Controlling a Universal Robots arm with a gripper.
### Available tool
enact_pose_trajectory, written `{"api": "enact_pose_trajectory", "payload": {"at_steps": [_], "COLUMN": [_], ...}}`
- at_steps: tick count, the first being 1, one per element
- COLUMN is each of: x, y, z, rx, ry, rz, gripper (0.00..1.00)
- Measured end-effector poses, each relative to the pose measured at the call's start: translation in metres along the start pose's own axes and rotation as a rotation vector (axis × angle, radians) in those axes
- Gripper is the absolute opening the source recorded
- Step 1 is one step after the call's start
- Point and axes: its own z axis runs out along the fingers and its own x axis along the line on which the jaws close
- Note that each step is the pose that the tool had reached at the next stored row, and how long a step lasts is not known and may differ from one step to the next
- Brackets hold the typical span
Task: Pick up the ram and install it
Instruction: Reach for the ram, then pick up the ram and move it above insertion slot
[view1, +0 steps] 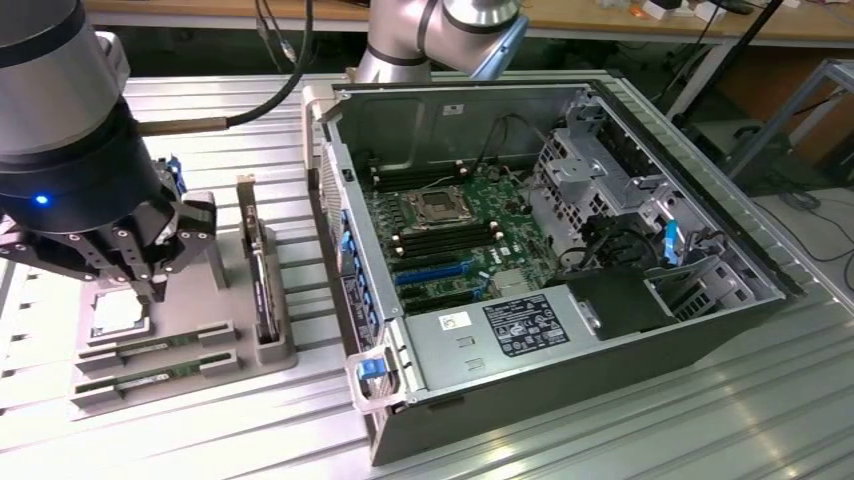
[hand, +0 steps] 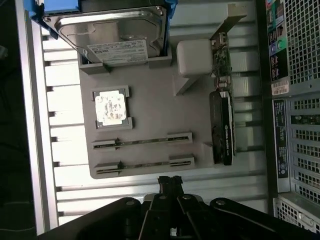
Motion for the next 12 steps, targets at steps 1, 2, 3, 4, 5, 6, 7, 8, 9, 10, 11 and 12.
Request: {"api": "enact_pose_trajectory", "payload": {"at_steps": [1, 2, 3, 4, 5, 6, 7, 8, 9, 10, 11, 12], "x": [-0.0001, -0.0002, -0.0003, -0.0003, -0.0003, -0.0003, -0.0003, -0.0003, -0.0003, -0.0003, -0.0003, -0.0003], "y": [0.0, 0.0004, 0.0004, 0.0004, 0.0004, 0.0004, 0.0004, 0.0004, 0.0004, 0.0004, 0.0004, 0.0004], "z": [-0.0018, -0.0085, -0.0102, -0.0102, -0.0102, -0.0102, -0.0103, -0.0103, -0.0103, -0.0103, -0.0103, -0.0103], "rx": [0.0002, 0.0007, 0.0011, 0.0008, 0.0008, 0.0008, 0.0009, 0.0008, 0.0009, 0.0008, 0.0009, 0.0009], "ry": [0.0002, 0.0017, 0.0023, 0.0023, 0.0023, 0.0023, 0.0024, 0.0024, 0.0024, 0.0023, 0.0024, 0.0024], "rz": [0.005, 0.021, 0.025, 0.025, 0.025, 0.025, 0.025, 0.025, 0.025, 0.025, 0.025, 0.025], "gripper": [0.1, 0.1, 0.1, 0.1, 0.1, 0.1, 0.1, 0.1, 0.1, 0.1, 0.1, 0.1]}}
